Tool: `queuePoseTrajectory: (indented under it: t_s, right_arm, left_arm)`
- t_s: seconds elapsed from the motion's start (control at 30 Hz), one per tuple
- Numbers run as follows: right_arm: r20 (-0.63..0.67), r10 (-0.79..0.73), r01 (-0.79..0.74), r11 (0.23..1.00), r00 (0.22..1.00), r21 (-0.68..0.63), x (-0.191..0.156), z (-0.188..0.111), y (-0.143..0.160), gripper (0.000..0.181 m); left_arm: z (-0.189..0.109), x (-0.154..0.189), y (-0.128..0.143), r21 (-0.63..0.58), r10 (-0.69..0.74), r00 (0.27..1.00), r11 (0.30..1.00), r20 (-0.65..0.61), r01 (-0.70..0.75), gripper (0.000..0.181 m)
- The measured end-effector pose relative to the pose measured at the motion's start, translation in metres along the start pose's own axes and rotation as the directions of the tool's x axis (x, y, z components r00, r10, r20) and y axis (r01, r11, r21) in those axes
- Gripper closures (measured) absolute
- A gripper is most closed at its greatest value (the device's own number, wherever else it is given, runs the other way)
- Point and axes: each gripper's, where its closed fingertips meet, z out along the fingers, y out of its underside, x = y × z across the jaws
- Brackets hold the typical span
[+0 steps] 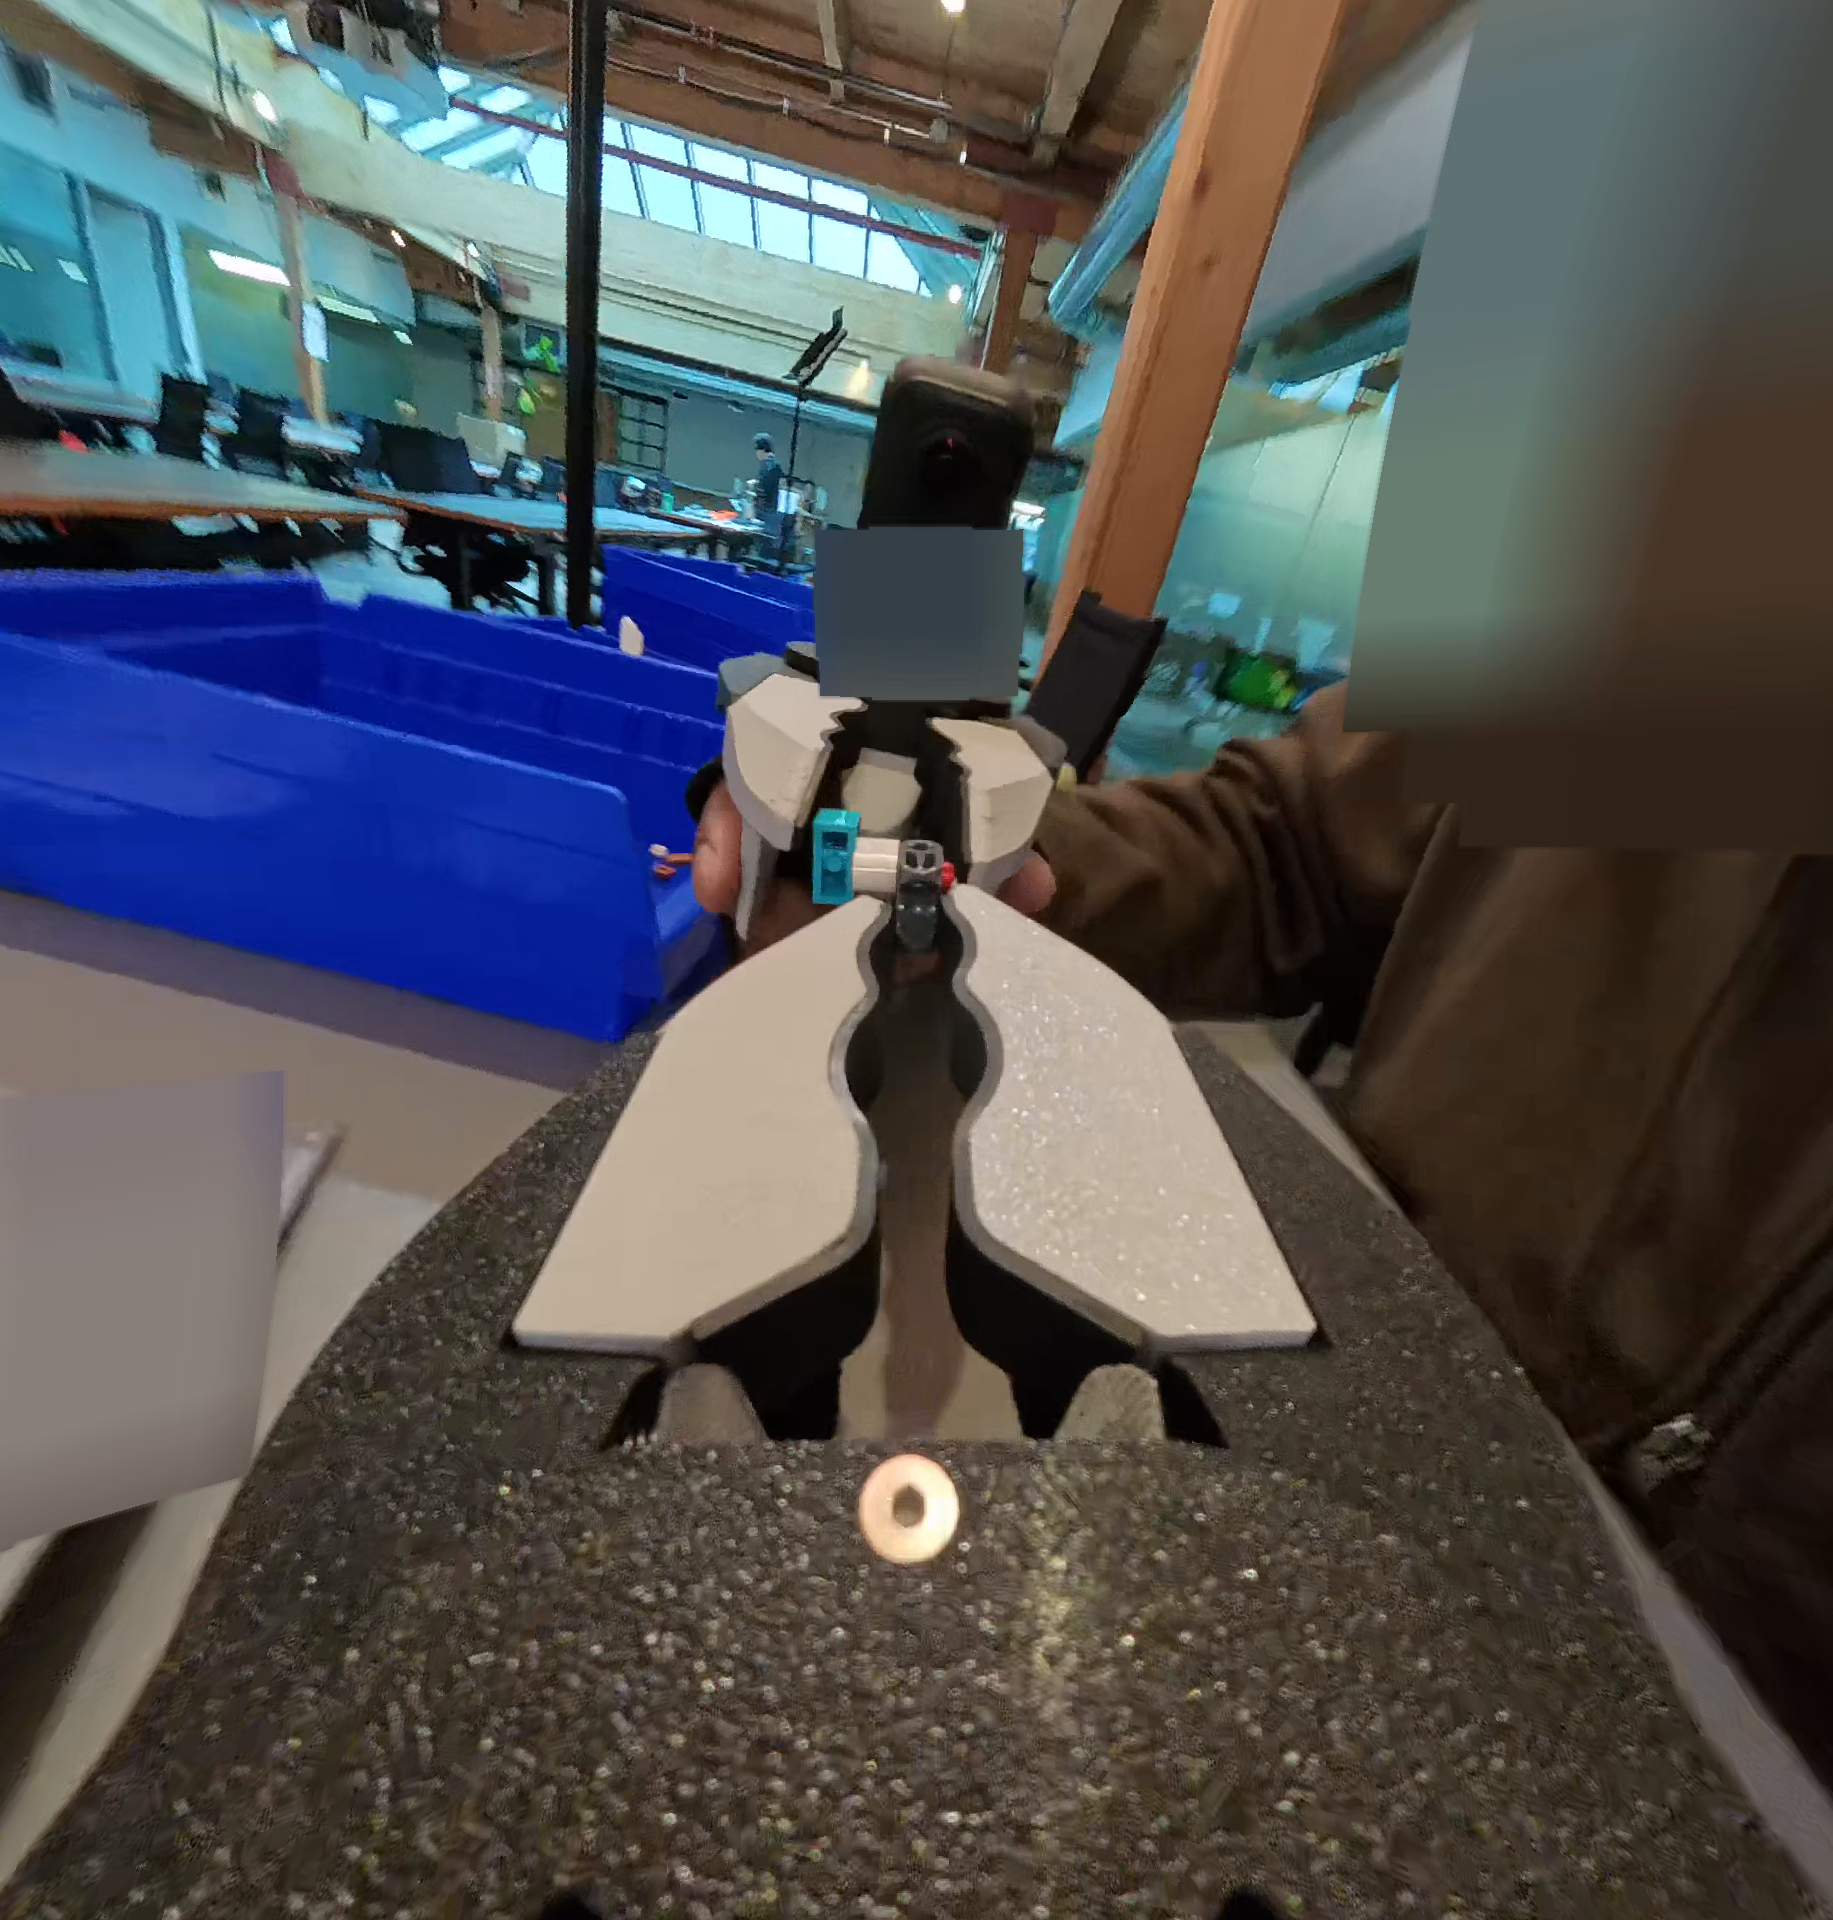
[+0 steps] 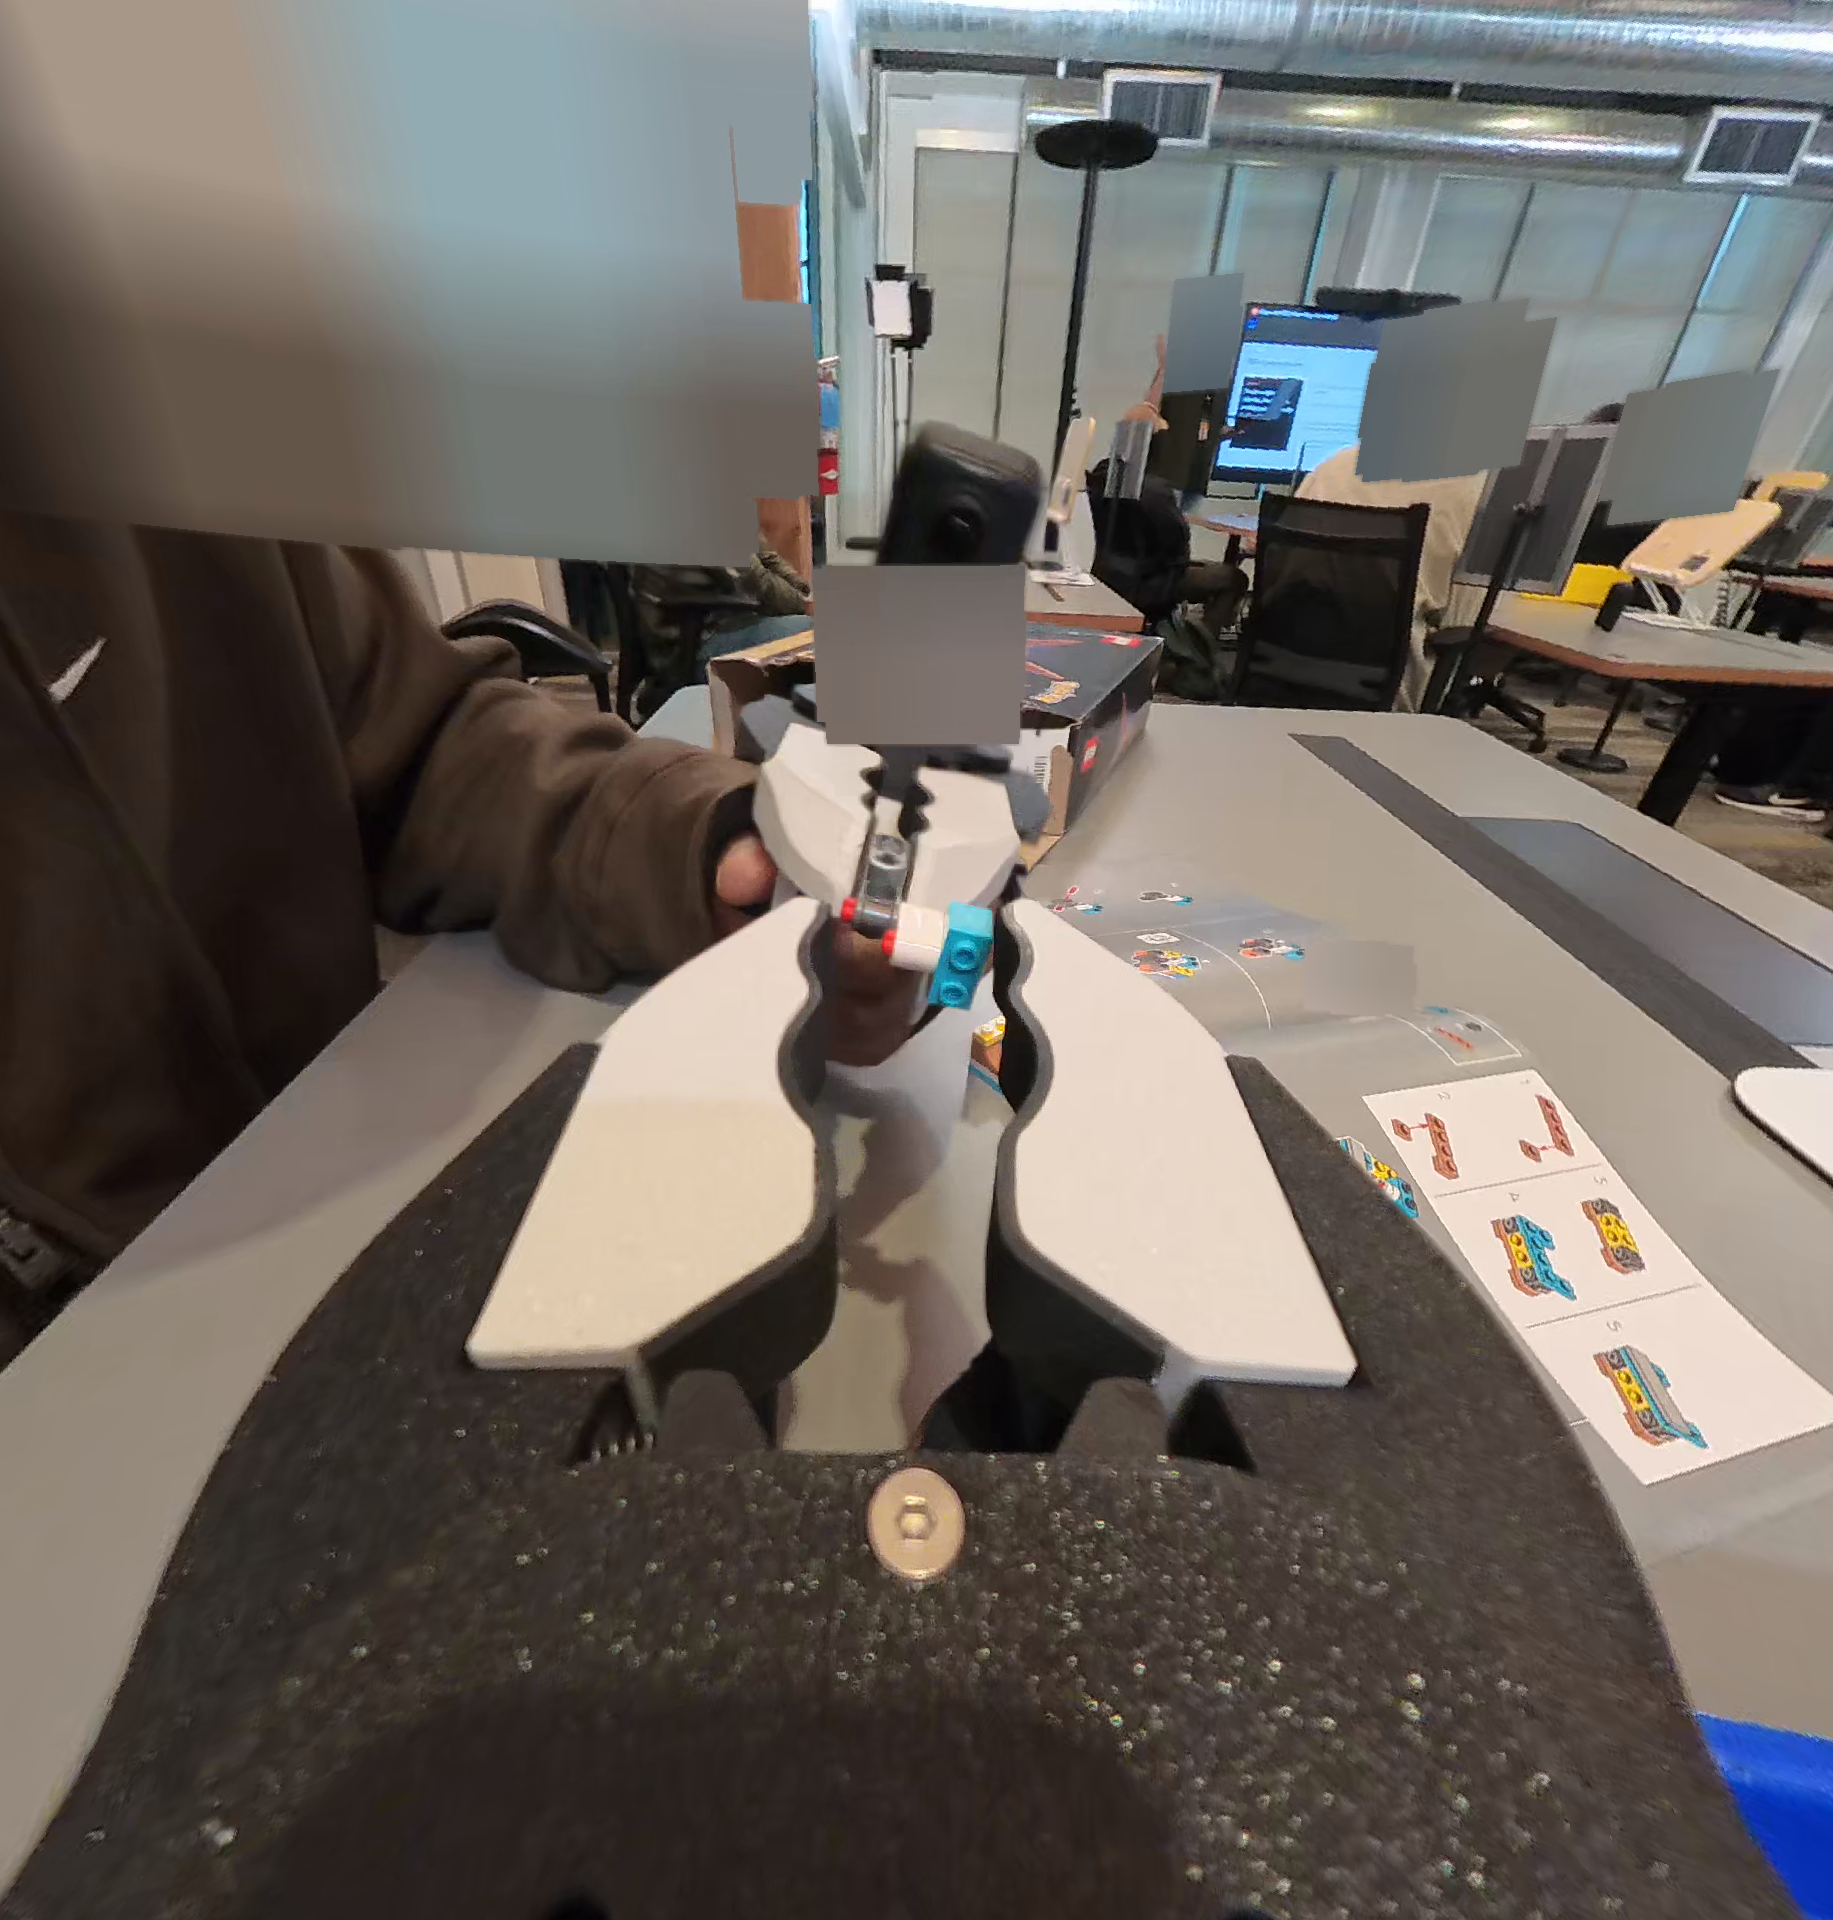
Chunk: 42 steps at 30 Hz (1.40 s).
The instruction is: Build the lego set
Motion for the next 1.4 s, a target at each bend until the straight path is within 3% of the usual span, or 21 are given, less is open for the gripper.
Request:
queuePoseTrajectory:
  t_s: [0.17, 0.6, 0.97, 1.4]
  right_arm:
    - [0.017, -0.018, 0.018, 1.000, 1.000, 0.024, -0.002, -0.004, -0.004, 0.152]
    - [0.021, -0.077, 0.076, 0.995, 0.997, 0.061, -0.007, -0.009, -0.010, 0.158]
    - [-0.023, -0.107, 0.108, 0.993, 0.994, 0.043, -0.003, -0.008, -0.007, 0.153]
    - [-0.027, -0.018, 0.019, 0.999, 0.999, 0.036, 0.004, -0.010, 0.005, 0.151]
  left_arm:
    - [-0.001, 0.004, -0.009, 0.025, 0.214, 0.975, 0.976, 0.057, -0.215, 0.174]
    - [0.001, 0.011, -0.009, -0.032, 0.485, 0.866, 0.874, 0.119, -0.485, 0.174]
    - [0.003, 0.008, -0.004, -0.060, 0.480, 0.868, 0.877, 0.129, -0.477, 0.174]
    - [0.006, -0.007, 0.007, -0.079, 0.419, 0.886, 0.908, 0.200, -0.412, 0.174]
